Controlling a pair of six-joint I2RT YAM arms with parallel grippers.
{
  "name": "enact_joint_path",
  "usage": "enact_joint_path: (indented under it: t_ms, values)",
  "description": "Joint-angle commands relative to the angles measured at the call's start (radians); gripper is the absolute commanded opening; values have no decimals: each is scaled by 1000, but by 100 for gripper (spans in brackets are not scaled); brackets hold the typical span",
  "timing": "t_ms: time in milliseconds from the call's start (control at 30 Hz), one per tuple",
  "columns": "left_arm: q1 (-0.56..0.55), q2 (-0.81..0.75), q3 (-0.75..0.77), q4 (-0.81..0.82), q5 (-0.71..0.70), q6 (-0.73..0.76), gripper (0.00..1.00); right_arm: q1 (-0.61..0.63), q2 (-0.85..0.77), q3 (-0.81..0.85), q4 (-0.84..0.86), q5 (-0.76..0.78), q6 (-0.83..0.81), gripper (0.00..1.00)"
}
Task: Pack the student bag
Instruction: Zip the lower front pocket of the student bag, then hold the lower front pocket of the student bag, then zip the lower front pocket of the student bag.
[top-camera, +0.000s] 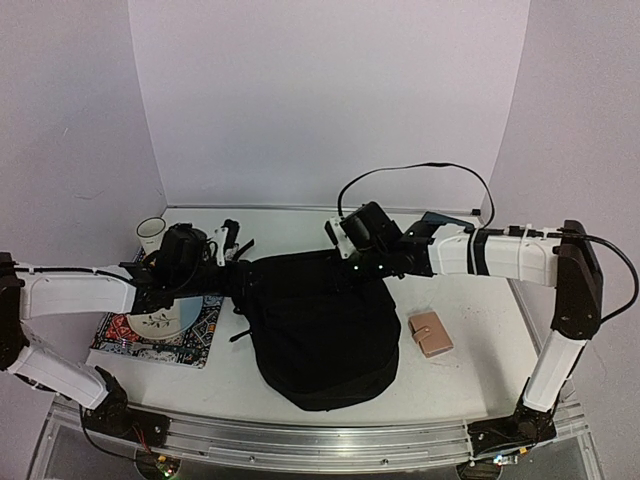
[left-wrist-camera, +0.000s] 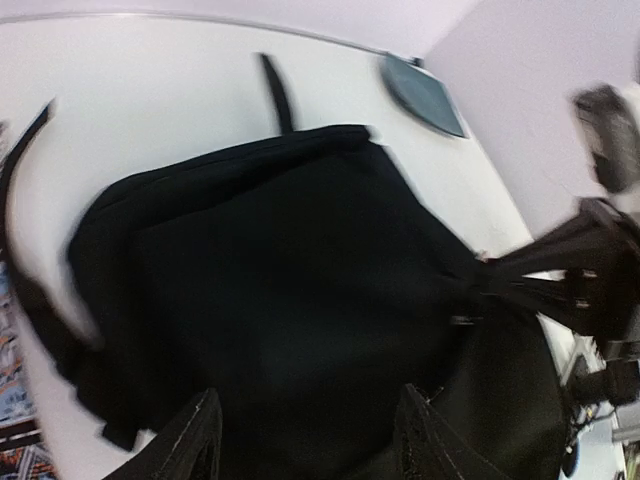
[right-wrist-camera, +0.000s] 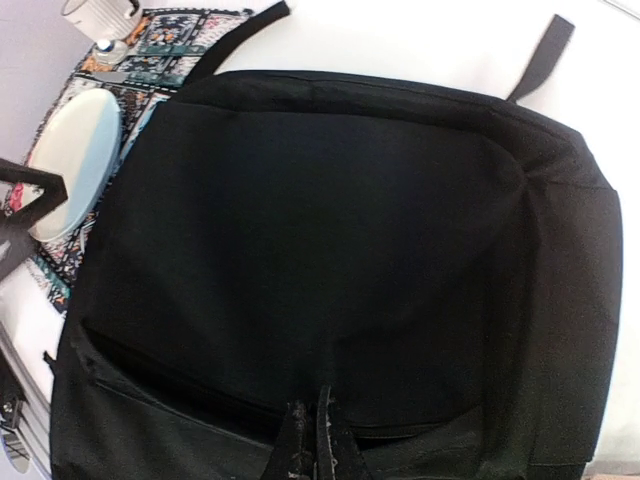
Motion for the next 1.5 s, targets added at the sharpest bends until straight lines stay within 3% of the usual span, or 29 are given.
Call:
enact_joint_path:
  t_ms: [0, 167, 500, 600, 833, 1467]
  values:
    - [-119, 1, 111, -57, -73, 191, 62, 6, -17, 36, 6, -27, -14, 0]
    - [-197, 86, 183, -84, -92, 342, 69, 5, -21, 28, 6, -30, -12, 0]
    - [-263, 268, 280, -95, -137, 557, 69, 6, -31, 13, 36, -66, 0, 0]
    - [-274, 294, 308, -101, -157, 568, 54, 6, -32, 9, 36, -46, 0, 0]
    - [-274, 259, 277, -113, -224, 566, 2, -32, -58, -41, 18, 20, 3, 0]
    - [-260, 107, 118, -116, -365, 421, 0, -286, -75, -236, 14, 38, 57, 0]
